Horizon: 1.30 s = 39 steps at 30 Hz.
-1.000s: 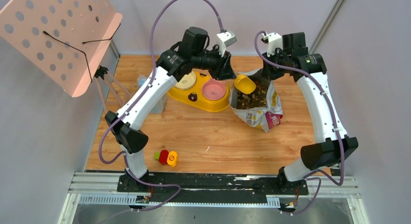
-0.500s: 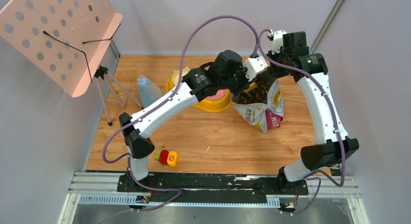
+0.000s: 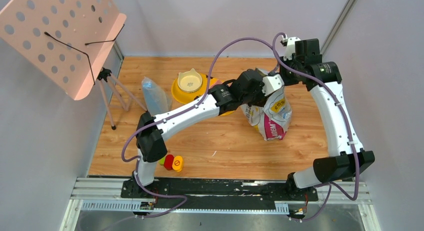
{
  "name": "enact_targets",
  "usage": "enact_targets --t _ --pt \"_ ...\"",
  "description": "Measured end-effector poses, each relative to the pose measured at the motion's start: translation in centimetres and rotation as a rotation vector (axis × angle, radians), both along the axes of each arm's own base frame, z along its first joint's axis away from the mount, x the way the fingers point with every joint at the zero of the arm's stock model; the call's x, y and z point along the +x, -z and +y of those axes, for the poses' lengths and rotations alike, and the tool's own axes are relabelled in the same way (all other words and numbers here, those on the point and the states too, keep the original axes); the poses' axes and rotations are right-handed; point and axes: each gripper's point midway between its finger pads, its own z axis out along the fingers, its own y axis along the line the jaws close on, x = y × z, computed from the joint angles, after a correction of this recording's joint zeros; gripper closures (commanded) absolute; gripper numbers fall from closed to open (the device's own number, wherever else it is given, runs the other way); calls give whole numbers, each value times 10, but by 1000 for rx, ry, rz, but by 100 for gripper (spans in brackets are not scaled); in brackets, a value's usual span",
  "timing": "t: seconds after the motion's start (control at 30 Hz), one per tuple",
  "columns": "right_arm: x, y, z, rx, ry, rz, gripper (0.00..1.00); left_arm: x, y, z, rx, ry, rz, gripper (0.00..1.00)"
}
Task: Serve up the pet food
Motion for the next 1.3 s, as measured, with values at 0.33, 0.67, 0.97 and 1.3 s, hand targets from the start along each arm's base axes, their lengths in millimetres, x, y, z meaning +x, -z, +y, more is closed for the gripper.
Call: enact_targets --t 0.33,0.67,0.97,1.3 --pt "3 7 11 68 -1 4 100 -6 11 -13 -70 13 90 100" --pt "3 9 13 90 1 -10 100 15 33 0 -315 -13 477 100" --pt "1 10 20 96 -37 -8 100 24 33 7 -458 19 676 100" --pt "0 14 18 30 -114 -37 100 27 17 15 -592 -13 899 100"
